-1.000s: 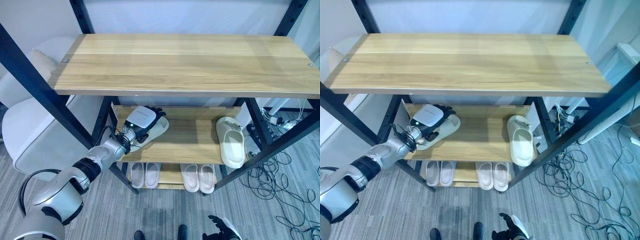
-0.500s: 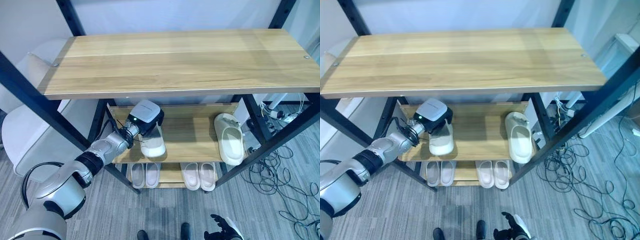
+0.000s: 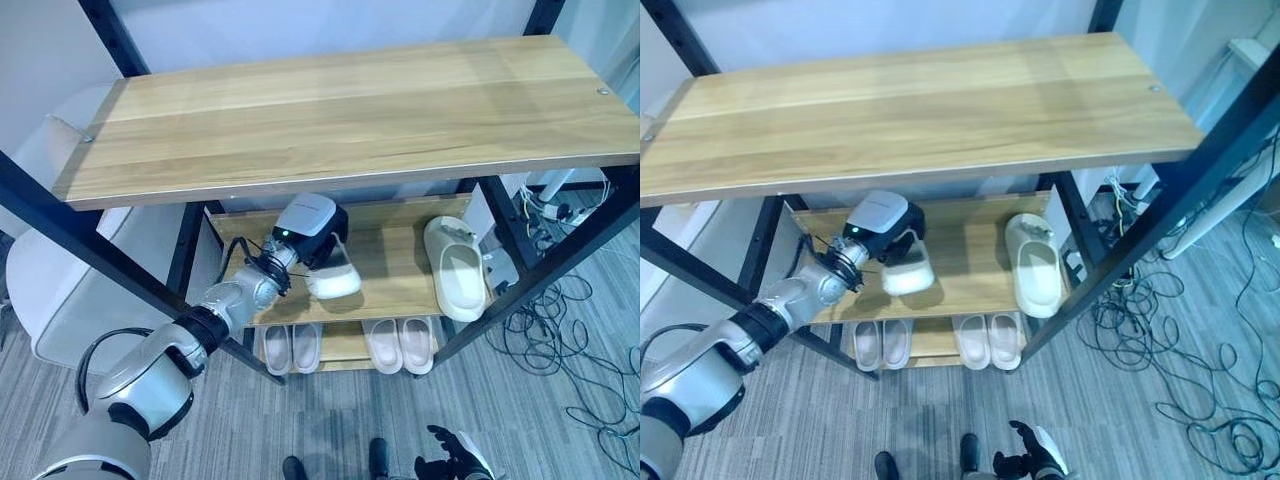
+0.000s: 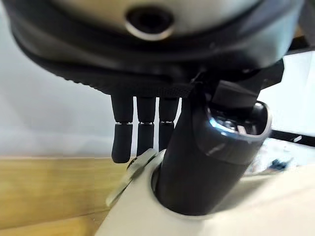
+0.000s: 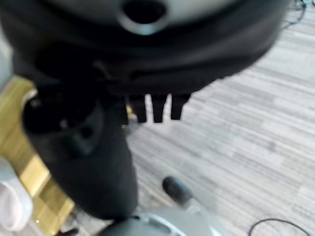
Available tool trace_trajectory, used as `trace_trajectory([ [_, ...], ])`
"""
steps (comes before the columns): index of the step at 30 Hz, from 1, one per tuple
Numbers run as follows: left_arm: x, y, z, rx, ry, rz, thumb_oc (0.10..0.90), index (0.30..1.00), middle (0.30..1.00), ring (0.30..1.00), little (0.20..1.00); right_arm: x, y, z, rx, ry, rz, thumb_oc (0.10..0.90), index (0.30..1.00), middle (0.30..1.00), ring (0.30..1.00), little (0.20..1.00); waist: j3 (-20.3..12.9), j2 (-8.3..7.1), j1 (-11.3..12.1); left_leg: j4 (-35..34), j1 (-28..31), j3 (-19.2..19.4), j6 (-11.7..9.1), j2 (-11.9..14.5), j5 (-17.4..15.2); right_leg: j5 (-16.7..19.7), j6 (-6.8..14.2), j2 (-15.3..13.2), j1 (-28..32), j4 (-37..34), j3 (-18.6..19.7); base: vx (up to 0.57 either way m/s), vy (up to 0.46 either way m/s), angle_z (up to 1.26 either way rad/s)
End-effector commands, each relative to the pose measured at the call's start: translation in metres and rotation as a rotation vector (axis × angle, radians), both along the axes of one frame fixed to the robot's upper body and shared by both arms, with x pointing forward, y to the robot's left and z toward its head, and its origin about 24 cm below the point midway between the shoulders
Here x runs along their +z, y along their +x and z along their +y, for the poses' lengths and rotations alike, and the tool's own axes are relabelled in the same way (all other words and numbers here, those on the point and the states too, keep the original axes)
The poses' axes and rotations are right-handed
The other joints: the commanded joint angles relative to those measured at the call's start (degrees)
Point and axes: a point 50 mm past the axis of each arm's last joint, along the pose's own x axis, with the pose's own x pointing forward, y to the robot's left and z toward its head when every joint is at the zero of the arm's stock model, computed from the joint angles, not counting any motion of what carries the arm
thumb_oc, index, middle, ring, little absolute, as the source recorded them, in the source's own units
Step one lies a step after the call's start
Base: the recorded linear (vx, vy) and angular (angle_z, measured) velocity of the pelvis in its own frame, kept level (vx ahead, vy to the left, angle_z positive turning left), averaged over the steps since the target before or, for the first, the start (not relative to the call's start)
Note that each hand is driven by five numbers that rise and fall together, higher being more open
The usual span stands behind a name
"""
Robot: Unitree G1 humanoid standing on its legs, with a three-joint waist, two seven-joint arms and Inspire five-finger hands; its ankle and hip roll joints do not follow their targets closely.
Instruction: Arrange the slippers neatly on the shoe rack.
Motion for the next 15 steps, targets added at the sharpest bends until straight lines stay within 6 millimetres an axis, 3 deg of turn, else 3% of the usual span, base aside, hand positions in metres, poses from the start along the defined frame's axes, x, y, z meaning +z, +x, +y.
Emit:
trace_trajectory([
  [1,0.070,0.011,-0.012,-0.004,-0.320,-0.199,0.400,0.300,0.300,0.300,0.300,-0.001,-0.016,-0.001,-0.010,0.010,0.019,0.800,0.900,0.900,0.900,0.900,-1.46,0.18,-1.07,0.06,-1.63,0.63,-3.18,-0.06,0.48,2.25,8.16,-3.95,-3.00,0.31,-1.53,0.01,-0.002,-0.18],
  [9,0.092,0.008,-0.028,-0.050,-0.370,-0.270,0.400,0.300,0.300,0.300,0.300,0.002,-0.015,-0.006,-0.007,0.001,0.001,0.800,0.900,0.900,0.900,0.900,-1.53,1.32,-2.40,0.06,-0.23,1.81,-3.30,0.04,-0.06,2.12,8.19,-3.70,-2.51,0.32,-0.55,0.02,-0.002,-0.13],
  [15,0.102,0.019,-0.018,0.010,-0.272,-0.323,0.400,0.300,0.300,0.300,0.300,0.004,-0.014,-0.011,0.005,-0.007,-0.006,0.800,0.900,0.900,0.900,0.900,-1.30,2.19,-3.50,0.06,0.04,3.02,-3.37,0.24,-0.06,2.31,8.38,-3.54,-3.35,0.58,0.54,0.00,0.003,-0.13],
])
